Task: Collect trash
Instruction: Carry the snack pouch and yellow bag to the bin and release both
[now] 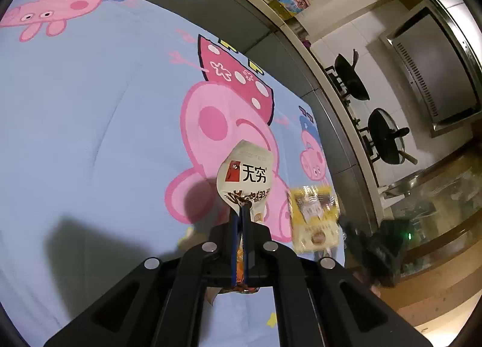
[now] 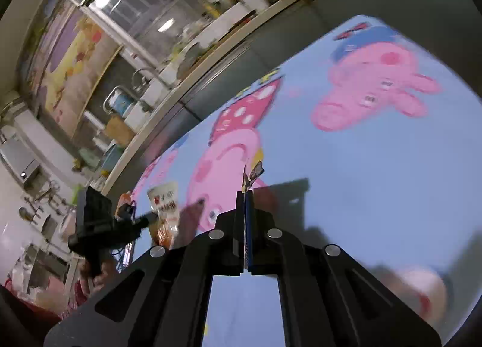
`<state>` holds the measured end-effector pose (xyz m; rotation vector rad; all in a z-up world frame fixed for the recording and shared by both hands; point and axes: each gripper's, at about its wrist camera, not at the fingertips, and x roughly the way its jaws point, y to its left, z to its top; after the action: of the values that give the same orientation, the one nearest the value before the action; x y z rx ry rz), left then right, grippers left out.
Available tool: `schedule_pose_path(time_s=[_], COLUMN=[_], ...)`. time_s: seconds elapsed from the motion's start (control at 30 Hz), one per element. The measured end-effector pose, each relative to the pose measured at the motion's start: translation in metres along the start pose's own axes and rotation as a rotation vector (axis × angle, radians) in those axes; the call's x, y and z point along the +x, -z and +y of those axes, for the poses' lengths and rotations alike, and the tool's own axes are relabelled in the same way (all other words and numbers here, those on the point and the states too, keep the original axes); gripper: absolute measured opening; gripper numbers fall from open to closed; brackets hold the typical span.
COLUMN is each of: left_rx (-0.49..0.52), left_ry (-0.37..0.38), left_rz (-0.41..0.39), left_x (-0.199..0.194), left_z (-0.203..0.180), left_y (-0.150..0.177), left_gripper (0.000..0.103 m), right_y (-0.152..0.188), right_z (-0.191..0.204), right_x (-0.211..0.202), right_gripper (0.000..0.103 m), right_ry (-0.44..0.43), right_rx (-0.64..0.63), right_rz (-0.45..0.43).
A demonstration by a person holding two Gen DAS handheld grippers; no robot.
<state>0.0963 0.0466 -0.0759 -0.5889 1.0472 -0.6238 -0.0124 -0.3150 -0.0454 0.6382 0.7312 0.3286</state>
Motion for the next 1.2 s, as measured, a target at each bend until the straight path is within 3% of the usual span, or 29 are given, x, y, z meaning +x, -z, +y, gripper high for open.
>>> schedule_pose_path(time_s=[0.13,0.27,0.4,0.47,0.53,0.67,0.73,0.8,0.87,0.93,1.2], left_rx=[0.036,0.094,0.194,0.216,0.208,0.202,0.2,0.2,0.201,0.201,0.275], left_ry=[0.022,0.047,0.026,0.004,0.009,0.013,0.011,0.009,0.006,0.007,0.065], left_rz=[0.066,0.172,0.258,0.278,0.288,0.294,0.296,0.296,0.298,0.301,0.321], left_x=[0.025,0.065,0.101,0.111,0.115,0.113,0.114,0.114,0.114,0.114,0.146], left_z=[-0.018,-0.045,-0.075,-0.081,-0.08,-0.079,-0.081,-0.082,-0.082,-0.085,-0.145], left_y=[0.008,0.02,0.037,0.043,0.046,0.047,0.047,0.046,0.044,0.043,0.025], left_gripper=[0.003,0.003,0.003,0.003,0.003,0.003,0.003,0.003,0.003,0.003,0.003], right_y=[0.035,0.066,0.083,0.086,0.086,0.084,0.085,0.085,0.085,0.084,0.051], right_z=[-0.02,-0.035,-0.05,-0.052,-0.051,-0.044,-0.039,-0.034,-0.029,-0.025,-0.063], right_x=[-0.033,-0.038,-0.035,-0.034,-0.032,-0.023,-0.018,-0.018,-0.022,-0.03,-0.103], right_gripper=[0.001,0.003,0.005,0.007,0.015,0.015,0.027,0.031,0.03,0.0,0.001], right_ry=[0.022,0.024,-0.056,-0.07,-0.096,-0.135,-0.138,-0.133,-0.118,-0.09,0.068], right_rx=[0.088,0.168,0.272,0.284,0.297,0.285,0.276,0.254,0.222,0.173,0.148], right_rz=[-0.008,0.027,0.039,0.041,0.044,0.061,0.075,0.078,0.071,0.058,-0.148])
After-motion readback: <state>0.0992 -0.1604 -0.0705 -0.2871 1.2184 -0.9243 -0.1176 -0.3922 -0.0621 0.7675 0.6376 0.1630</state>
